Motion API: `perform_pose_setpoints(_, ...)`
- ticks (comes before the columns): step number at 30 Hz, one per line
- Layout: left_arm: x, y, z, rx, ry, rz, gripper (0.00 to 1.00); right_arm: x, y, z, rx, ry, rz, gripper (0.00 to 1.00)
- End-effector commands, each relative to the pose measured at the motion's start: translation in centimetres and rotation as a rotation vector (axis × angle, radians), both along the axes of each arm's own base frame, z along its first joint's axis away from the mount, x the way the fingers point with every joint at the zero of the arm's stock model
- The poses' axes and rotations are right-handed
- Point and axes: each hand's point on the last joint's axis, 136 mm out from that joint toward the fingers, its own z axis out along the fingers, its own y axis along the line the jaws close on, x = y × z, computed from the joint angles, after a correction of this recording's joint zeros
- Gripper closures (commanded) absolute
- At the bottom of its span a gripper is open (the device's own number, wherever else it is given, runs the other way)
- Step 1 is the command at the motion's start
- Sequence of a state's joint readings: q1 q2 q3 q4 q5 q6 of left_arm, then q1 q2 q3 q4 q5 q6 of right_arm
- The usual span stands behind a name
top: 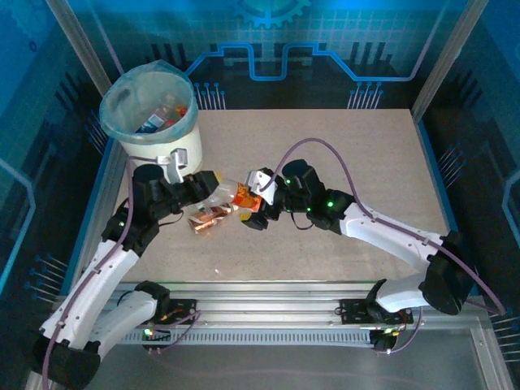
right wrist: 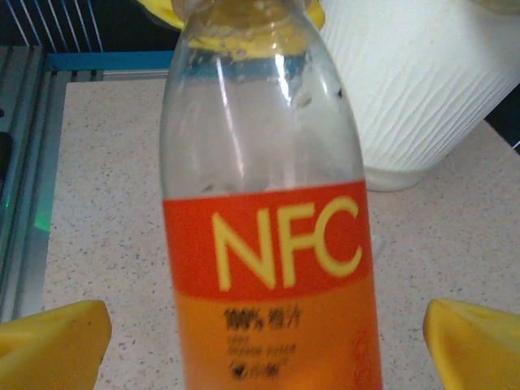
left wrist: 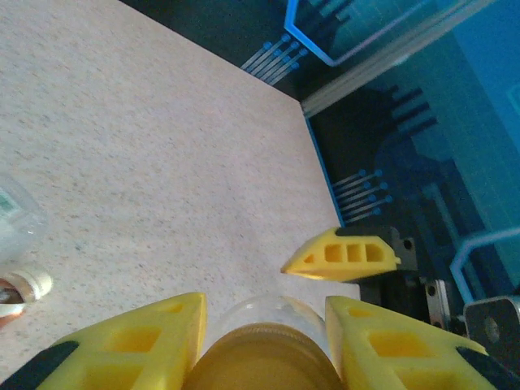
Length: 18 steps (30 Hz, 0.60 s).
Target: Put the plastic bottles in the bin
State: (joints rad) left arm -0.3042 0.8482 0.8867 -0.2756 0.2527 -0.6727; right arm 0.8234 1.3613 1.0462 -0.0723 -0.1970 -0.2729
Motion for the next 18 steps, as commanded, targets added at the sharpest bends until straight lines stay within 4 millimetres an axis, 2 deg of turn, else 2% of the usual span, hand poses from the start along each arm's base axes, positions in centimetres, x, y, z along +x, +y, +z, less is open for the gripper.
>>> perform_pose_setpoints(1, 0.5, 2.4, 7.6, 0.105, -0.204, 0.11, 1.0, 0.5, -0.1, 2.2, 0.041, -0.075, -0.03, 0.0)
perform_pose_setpoints(3, 1.1, 4.0, 10.8, 0.217, -0.272, 0.171, 1.0, 1.0, -0.4, 2.3, 0.031, -0.091, -0.061, 0.0)
perform_pose_setpoints(6, 2.7, 7.4, 14.9, 0.34, -0.33, 0.312, 1.0, 1.0, -0.8, 2.4, 0.015, -0.105, -0.073, 0.0)
perform_pose_setpoints(9, 4.5, 11.2, 17.8, 0.378, -0.371, 0.434, 1.0, 0.8, -1.2, 2.3, 0.0, -0.111, -0.074, 0.0)
perform_pose_setpoints(12, 6.7, 15.5, 19.2, 0.398, -0.365, 0.562, 1.0, 0.7, -1.6, 2.2, -0.017, -0.116, -0.073, 0.0)
perform_pose_setpoints(14, 8.8, 18.0, 19.2, 0.401, -0.34, 0.624, 1.0, 0.5, -1.8, 2.1, -0.035, -0.119, -0.07, 0.0)
perform_pose_setpoints(18, 12.9, 21.3, 18.0, 0.292, -0.294, 0.663, 1.0, 0.6, -2.3, 2.1, -0.06, -0.134, -0.079, 0.0)
